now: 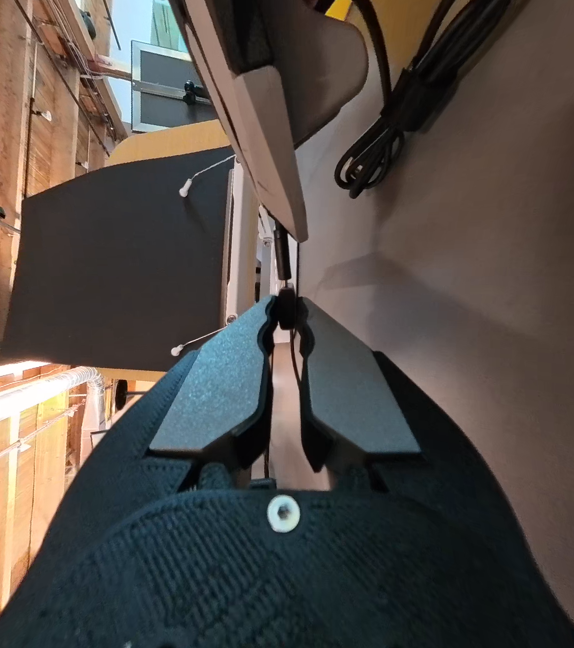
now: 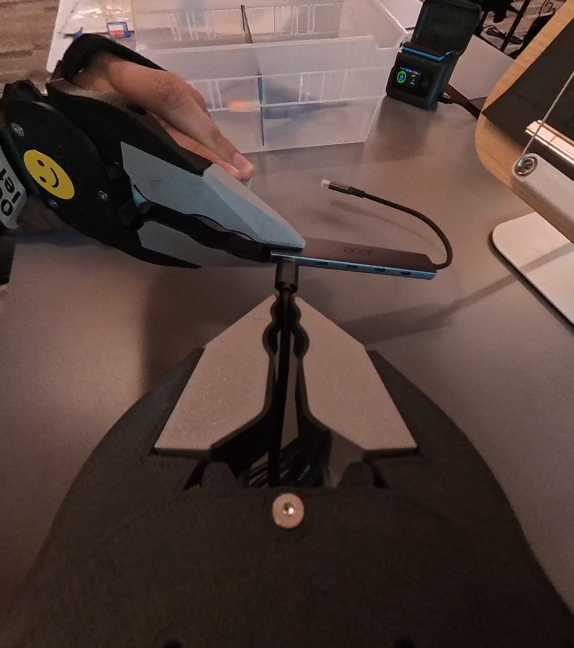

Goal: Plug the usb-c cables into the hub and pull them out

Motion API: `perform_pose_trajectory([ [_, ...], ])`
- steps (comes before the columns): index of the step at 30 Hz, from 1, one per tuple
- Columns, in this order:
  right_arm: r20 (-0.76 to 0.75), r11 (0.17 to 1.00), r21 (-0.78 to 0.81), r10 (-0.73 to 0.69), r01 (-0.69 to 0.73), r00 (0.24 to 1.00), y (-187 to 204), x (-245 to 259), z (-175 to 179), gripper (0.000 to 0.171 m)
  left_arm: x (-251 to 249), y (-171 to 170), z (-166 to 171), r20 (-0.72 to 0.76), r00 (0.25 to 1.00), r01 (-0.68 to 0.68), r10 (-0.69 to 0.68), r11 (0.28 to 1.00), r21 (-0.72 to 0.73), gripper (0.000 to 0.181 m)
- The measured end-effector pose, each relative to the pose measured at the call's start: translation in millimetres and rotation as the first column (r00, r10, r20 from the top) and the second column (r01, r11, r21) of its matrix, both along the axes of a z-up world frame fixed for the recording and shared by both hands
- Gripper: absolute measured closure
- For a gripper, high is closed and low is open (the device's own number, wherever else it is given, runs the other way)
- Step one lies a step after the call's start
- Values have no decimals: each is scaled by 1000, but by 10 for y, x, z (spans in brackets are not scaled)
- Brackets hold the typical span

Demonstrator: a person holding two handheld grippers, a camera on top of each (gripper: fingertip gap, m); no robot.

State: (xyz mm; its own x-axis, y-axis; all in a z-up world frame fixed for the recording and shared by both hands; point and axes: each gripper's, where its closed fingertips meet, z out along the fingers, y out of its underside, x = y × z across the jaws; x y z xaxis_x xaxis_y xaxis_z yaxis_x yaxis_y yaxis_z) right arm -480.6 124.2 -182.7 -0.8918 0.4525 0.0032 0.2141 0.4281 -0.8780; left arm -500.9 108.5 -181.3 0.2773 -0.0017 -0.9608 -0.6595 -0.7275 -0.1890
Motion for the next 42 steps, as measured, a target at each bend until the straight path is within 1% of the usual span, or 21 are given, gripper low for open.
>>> perform_pose_trajectory([
  [4,-17,999,47,-17,18,1000,23,-13,-51,171,-5,14,-48,0,1000,-23,23,999,-22,174],
  [7,-20,999,45,-21,21,1000,19,-16,-57,171,-13,16,-51,32,999,-31,31,1000,-3,174],
  [11,-11,997,70,-19,20,1000,47,-19,-104,171,-3,39,-116,23,998,-50,51,998,-42,175],
  [15,-17,998,52,-23,24,1000,41,-23,-78,171,-10,44,-93,63,996,-57,57,998,-2,175],
  [19,-36,995,92,-27,31,999,41,-30,-130,171,-8,38,-147,66,996,-67,68,997,-29,175],
  [23,7,1000,27,-8,8,1000,32,-14,-98,171,2,42,-115,92,994,-64,63,998,6,175],
  [27,4,999,33,-6,5,1000,30,-6,-118,171,2,43,-126,105,992,-71,69,997,13,175],
  [31,42,1000,-22,13,-12,999,7,11,-100,171,-10,36,-42,129,989,-88,79,994,64,176],
  [34,29,1000,14,5,-6,1000,-3,5,-149,171,-15,19,-67,94,992,-89,86,996,27,175],
  [37,41,999,-31,13,-12,999,-11,9,-99,171,-10,19,-41,109,991,-78,73,996,38,175],
  [40,51,1000,-11,23,-22,998,-10,14,-143,171,19,17,-150,87,995,-53,57,998,-40,175],
  [42,58,999,9,32,-33,998,-21,25,-185,171,38,8,-221,87,995,-39,45,997,-68,175],
])
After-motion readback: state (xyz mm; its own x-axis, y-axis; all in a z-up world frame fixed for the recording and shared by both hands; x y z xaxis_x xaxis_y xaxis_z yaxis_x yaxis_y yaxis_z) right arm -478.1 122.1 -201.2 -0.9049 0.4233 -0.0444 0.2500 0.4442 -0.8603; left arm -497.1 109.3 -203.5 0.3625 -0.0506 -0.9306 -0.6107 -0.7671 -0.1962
